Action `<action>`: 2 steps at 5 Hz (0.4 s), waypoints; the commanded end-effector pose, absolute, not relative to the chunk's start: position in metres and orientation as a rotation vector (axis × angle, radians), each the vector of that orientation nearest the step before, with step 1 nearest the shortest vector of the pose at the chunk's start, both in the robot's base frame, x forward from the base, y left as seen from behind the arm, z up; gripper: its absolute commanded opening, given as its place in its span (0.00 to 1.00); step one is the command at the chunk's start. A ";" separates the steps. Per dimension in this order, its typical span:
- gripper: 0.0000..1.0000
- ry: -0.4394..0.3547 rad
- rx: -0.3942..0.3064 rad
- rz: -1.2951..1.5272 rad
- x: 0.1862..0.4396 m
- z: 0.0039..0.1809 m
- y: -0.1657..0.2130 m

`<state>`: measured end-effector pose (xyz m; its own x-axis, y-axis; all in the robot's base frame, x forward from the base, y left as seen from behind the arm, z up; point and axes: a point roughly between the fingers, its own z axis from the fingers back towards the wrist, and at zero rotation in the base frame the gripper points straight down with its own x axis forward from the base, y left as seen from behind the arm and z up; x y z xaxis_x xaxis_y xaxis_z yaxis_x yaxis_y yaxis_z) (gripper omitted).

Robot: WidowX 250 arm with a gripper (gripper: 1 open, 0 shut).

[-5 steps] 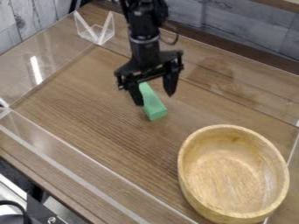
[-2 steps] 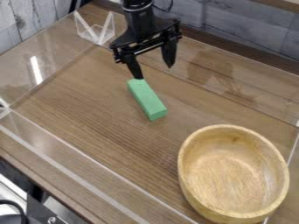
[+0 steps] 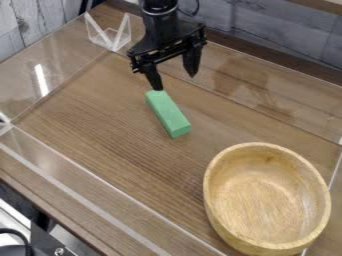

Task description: Put green object into wooden bowl

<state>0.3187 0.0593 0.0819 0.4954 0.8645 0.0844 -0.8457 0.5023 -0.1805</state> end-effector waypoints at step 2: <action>1.00 -0.255 -0.094 1.075 0.318 0.109 0.059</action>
